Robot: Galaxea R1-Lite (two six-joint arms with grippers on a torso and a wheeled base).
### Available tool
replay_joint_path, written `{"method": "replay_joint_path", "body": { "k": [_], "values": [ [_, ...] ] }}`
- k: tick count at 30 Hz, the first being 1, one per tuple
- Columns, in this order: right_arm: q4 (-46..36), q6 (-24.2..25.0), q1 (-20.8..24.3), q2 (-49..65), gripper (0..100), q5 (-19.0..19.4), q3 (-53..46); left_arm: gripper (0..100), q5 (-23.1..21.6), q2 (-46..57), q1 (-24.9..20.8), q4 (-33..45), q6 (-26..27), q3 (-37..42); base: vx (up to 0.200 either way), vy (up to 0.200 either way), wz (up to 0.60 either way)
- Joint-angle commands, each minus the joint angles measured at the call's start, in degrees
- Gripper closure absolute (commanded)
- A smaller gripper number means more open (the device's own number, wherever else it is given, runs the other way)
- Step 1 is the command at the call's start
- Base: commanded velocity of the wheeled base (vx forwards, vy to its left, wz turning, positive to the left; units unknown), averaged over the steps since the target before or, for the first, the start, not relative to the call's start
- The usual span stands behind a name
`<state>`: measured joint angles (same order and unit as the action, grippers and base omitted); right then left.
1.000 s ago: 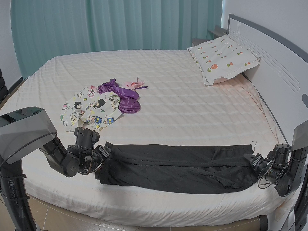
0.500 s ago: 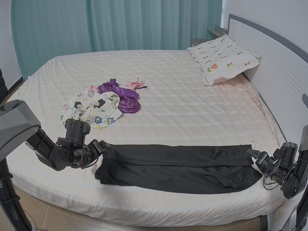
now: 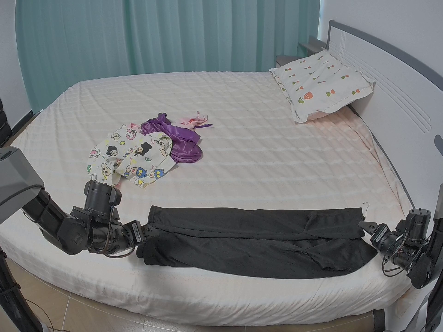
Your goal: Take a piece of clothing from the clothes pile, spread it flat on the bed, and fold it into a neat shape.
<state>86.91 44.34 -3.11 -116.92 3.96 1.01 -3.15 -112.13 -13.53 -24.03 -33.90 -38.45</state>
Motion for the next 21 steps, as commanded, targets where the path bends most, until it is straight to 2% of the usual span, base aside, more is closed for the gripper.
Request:
{"method": "replay_joint_path", "body": {
  "k": [1,6,18,19,21],
  "values": [
    [-0.2,0.0,-0.3,-0.2,0,0.1,-1.0,0,-2.0,0.2,-0.9,-0.2,0.3,1.0,0.0,0.0,0.0],
    [-0.2,0.4,-0.1,-0.3,0,0.1,-1.0,0,-4.8,0.0,-0.9,-0.3,0.4,1.1,0.0,0.0,0.0],
    [-0.2,0.4,0.4,-0.3,0,0.1,-1.0,0,-4.4,-4.2,-1.1,-0.6,0.9,0.6,0.0,0.0,0.0],
    [-0.2,0.4,0.4,-0.3,0,0.2,-1.0,100,-4.4,-4.4,-1.1,-0.5,0.9,0.5,0.0,0.0,0.0],
    [-0.2,0.4,0.4,-0.3,0,0.2,-1.0,100,-4.3,-4.2,-1.1,-0.4,0.9,0.5,0.0,0.0,0.0]
  ]
}}
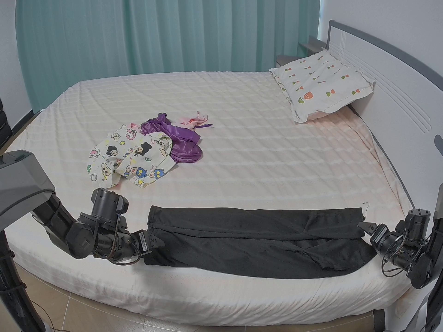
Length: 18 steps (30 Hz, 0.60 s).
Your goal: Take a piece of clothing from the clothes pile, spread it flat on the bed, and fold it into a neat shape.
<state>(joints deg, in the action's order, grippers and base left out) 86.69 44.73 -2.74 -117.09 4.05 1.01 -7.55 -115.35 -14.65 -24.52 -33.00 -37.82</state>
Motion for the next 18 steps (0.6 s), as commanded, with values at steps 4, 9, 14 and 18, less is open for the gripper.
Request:
{"method": "replay_joint_path", "body": {
  "k": [4,9,14,18],
  "values": [
    [0.1,0.0,-0.1,-0.2,0,0.0,-1.0,100,0.2,-0.1,0.0,0.7,0.9,0.5,0.0,0.0,0.0],
    [0.1,0.0,0.0,-0.2,0,0.0,-1.0,100,0.3,1.3,0.3,0.7,6.7,3.4,0.0,0.0,0.0],
    [0.0,0.0,0.0,-0.2,0,0.0,-1.0,100,1.7,1.1,0.4,0.8,7.4,3.4,0.0,0.0,0.0],
    [0.0,0.0,0.0,-0.2,0,0.1,-1.0,100,2.7,1.2,0.9,0.8,7.6,3.4,0.0,0.0,0.0]
  ]
}}
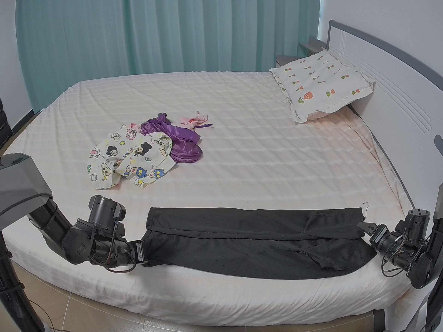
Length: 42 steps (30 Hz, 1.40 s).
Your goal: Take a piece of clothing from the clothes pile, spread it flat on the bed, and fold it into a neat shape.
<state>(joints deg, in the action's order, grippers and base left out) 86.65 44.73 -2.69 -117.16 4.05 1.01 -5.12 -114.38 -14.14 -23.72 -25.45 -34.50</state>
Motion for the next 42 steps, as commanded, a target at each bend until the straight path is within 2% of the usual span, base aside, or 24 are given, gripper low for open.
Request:
{"method": "replay_joint_path", "body": {
  "k": [1,12,13,17,22,26,29,42],
  "values": [
    [0.0,0.0,0.0,-0.1,0,0.1,-1.0,100,0.5,0.2,0.5,0.0,0.1,0.0,0.0,0.0,0.0],
    [0.0,0.0,0.0,-0.1,0,0.0,-1.0,100,0.5,0.4,1.0,5.0,1.2,-1.0,0.0,0.0,0.0],
    [0.0,0.0,0.0,-0.1,0,0.1,-1.0,0,0.5,0.4,1.0,5.0,1.1,-1.0,0.0,0.0,0.0],
    [0.0,0.0,0.0,0.0,0,0.0,-1.0,0,0.5,1.2,1.6,4.7,0.5,-1.8,0.0,0.0,0.0],
    [0.0,0.0,0.0,0.1,0,0.0,-1.0,0,-1.1,3.7,4.4,4.4,0.1,-3.0,0.0,0.0,0.0],
    [0.0,0.0,0.1,0.2,0,0.0,-1.0,0,-6.8,3.5,5.8,4.2,-1.4,-5.6,0.0,0.0,0.0],
    [0.0,0.2,0.2,0.1,0,0.0,-1.0,0,-9.0,2.8,5.9,4.6,-3.4,-8.9,0.0,0.0,0.0],
    [0.0,0.0,0.3,-0.1,0,0.0,-1.0,0,-10.5,-12.4,5.2,4.3,-1.2,-21.0,0.0,0.0,0.0]
  ]
}}
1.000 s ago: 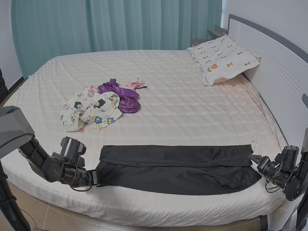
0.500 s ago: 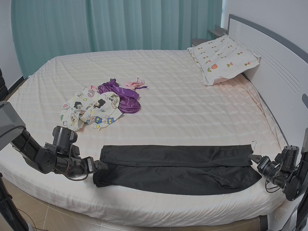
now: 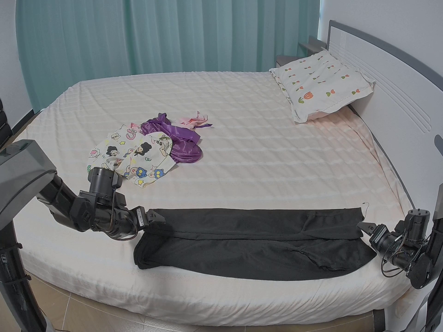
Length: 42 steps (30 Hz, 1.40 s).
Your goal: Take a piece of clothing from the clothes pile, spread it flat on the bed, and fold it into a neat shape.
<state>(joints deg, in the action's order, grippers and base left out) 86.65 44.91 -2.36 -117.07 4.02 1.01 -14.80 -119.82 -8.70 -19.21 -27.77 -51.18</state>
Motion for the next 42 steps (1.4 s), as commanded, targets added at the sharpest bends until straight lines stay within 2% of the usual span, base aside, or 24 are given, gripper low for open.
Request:
{"method": "replay_joint_path", "body": {
  "k": [1,7,15,16,33,42],
  "values": [
    [0.0,-0.2,0.0,-0.2,0,0.0,-1.0,0,-0.9,-7.1,-0.3,-0.2,1.1,-4.4,0.0,0.0,0.0],
    [0.1,-0.2,0.0,-0.4,0,0.1,-1.0,0,-6.2,-8.4,-0.3,-0.1,1.6,-6.3,0.0,0.0,0.0],
    [0.1,-0.2,0.0,-0.4,0,0.1,-1.0,0,-7.8,-8.4,-0.3,-0.4,1.7,-6.2,0.0,0.0,0.0],
    [0.1,-0.2,0.0,-0.3,0,0.1,-1.0,100,-7.8,-8.6,-0.2,-0.4,1.7,-6.3,0.0,0.0,0.0],
    [0.1,0.4,-0.1,-0.2,0,0.1,-1.0,100,-7.4,-7.2,2.6,0.4,1.4,-5.2,0.0,0.0,0.0],
    [0.2,0.4,-0.4,-0.2,0,0.1,-1.0,100,-9.2,-2.2,9.0,0.5,1.6,-2.4,0.0,0.0,0.0]
  ]
}}
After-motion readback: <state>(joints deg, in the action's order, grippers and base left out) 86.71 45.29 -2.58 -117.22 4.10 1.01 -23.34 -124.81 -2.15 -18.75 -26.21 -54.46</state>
